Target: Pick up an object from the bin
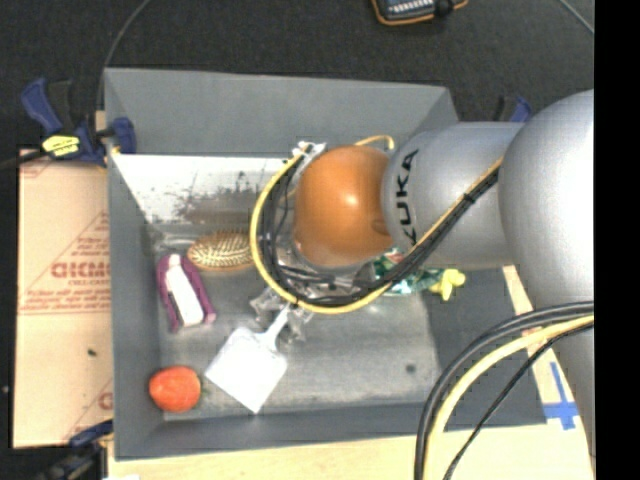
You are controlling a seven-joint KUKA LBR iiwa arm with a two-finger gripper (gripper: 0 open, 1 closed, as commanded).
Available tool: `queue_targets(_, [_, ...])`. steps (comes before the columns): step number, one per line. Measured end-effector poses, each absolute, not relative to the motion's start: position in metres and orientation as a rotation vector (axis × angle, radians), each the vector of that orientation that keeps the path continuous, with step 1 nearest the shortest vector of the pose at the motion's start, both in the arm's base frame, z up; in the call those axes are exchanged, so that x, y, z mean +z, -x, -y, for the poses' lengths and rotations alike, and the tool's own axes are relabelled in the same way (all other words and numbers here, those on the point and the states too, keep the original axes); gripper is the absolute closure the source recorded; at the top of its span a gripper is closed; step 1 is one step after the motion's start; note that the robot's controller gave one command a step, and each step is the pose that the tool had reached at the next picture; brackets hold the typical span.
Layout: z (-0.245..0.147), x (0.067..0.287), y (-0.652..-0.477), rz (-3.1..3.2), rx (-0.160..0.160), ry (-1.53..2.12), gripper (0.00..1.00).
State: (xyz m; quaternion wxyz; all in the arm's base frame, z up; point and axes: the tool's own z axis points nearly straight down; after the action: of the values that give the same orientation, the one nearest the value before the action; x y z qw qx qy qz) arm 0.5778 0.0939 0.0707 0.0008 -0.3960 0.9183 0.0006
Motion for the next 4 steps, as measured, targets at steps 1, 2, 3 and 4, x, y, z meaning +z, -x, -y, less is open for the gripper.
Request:
queue_targets(1, [-0.094, 0.071, -0.578, -2.884, 0.002, 1.242, 1.0])
queue_targets(2, [-0.093, 0.082, -0.578, -2.881, 0.001, 1.237, 1.0])
queue_targets(3, [-0.093, 0.101, -0.578, -2.882, 0.001, 1.234, 1.0])
queue_targets(4, [-0.093, 0.114, -0.579, -2.879, 0.0, 1.232, 1.0])
